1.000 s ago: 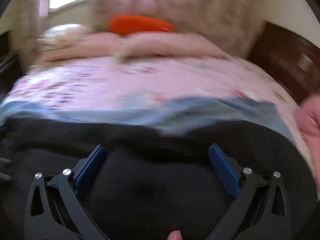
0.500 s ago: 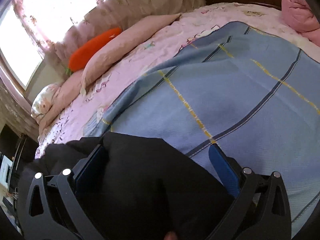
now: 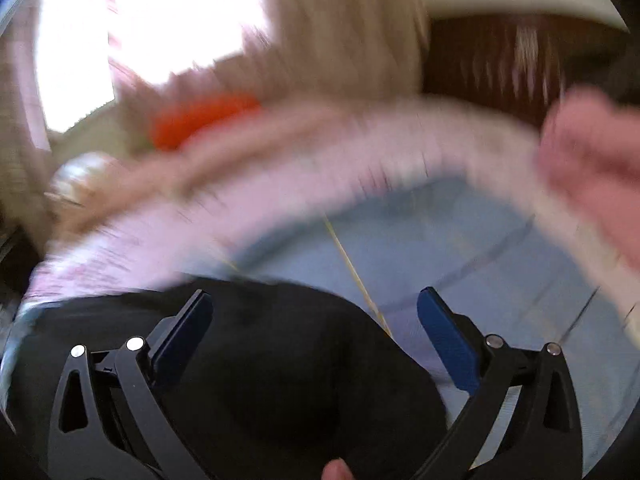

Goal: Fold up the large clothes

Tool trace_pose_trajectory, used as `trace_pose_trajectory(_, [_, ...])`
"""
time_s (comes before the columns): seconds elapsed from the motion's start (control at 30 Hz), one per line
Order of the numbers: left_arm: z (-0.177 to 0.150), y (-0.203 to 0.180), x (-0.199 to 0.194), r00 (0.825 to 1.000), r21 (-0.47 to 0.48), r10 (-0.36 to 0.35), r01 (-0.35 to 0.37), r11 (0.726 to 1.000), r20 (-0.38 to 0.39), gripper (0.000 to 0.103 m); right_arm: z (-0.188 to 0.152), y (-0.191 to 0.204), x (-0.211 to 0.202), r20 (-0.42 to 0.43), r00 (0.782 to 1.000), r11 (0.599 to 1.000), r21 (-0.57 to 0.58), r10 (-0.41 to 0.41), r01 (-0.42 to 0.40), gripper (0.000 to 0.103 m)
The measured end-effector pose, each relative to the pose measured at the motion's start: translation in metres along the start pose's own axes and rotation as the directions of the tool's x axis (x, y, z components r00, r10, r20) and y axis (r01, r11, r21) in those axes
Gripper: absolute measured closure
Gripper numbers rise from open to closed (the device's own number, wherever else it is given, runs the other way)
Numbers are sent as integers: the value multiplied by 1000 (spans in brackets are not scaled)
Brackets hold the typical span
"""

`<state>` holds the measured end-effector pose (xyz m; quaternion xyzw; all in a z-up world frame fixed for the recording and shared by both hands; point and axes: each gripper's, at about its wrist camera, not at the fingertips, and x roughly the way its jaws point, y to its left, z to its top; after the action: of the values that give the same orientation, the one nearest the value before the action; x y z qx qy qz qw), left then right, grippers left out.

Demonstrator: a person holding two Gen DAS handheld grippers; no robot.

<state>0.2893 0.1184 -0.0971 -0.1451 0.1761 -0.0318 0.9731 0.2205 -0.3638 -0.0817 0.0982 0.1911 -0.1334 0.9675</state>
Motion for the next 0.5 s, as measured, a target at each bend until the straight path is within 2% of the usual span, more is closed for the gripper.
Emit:
trace_pose_trajectory(0.03, [10, -12, -42, 996, 71, 64, -68, 995, 58, 2, 1, 9, -39, 76, 997, 1000, -30, 5, -3, 1])
trace_pose_trajectory(0.07, [15, -22, -65, 986, 114, 131, -142, 983, 100, 2, 2, 20, -81, 141, 990, 998, -49, -23, 30, 1])
trace_pose_trajectory(0.1, [18, -33, -91, 963, 168, 226, -249, 954, 147, 2, 3, 27, -103, 156, 987, 997, -51, -49, 57, 1])
trace_pose_trajectory(0.17, [16, -53, -138, 912, 252, 343, -394, 884, 223, 2, 0, 47, -144, 107, 990, 992, -75, -89, 97, 1])
trace_pose_trajectory(0.2, [12, -60, -158, 913, 282, 342, -396, 874, 224, 2, -4, 55, -156, 73, 992, 991, -85, -102, 108, 1])
trace_pose_trajectory(0.23, [8, -64, -171, 923, 293, 323, -374, 880, 210, 2, -10, 61, -169, 38, 993, 990, -92, -107, 111, 1])
trace_pose_trajectory(0.27, [-1, -69, -189, 945, 300, 286, -322, 898, 158, 2, -20, 70, -186, -5, 995, 990, -100, -97, 96, 1])
trace_pose_trajectory(0.37, [-37, -76, -228, 970, 270, 238, -242, 932, 48, 2, -46, 90, -221, -52, 998, 989, -147, -21, 13, 1])
trace_pose_trajectory(0.43, [-65, -78, -242, 975, 218, 212, -192, 957, -72, 2, -72, 101, -244, -67, 998, 984, -173, 16, -28, 1])
trace_pose_trajectory(0.5, [-88, -77, -248, 968, 178, 158, -124, 976, -195, 2, -91, 117, -252, -107, 994, 977, -212, 7, -30, 1])
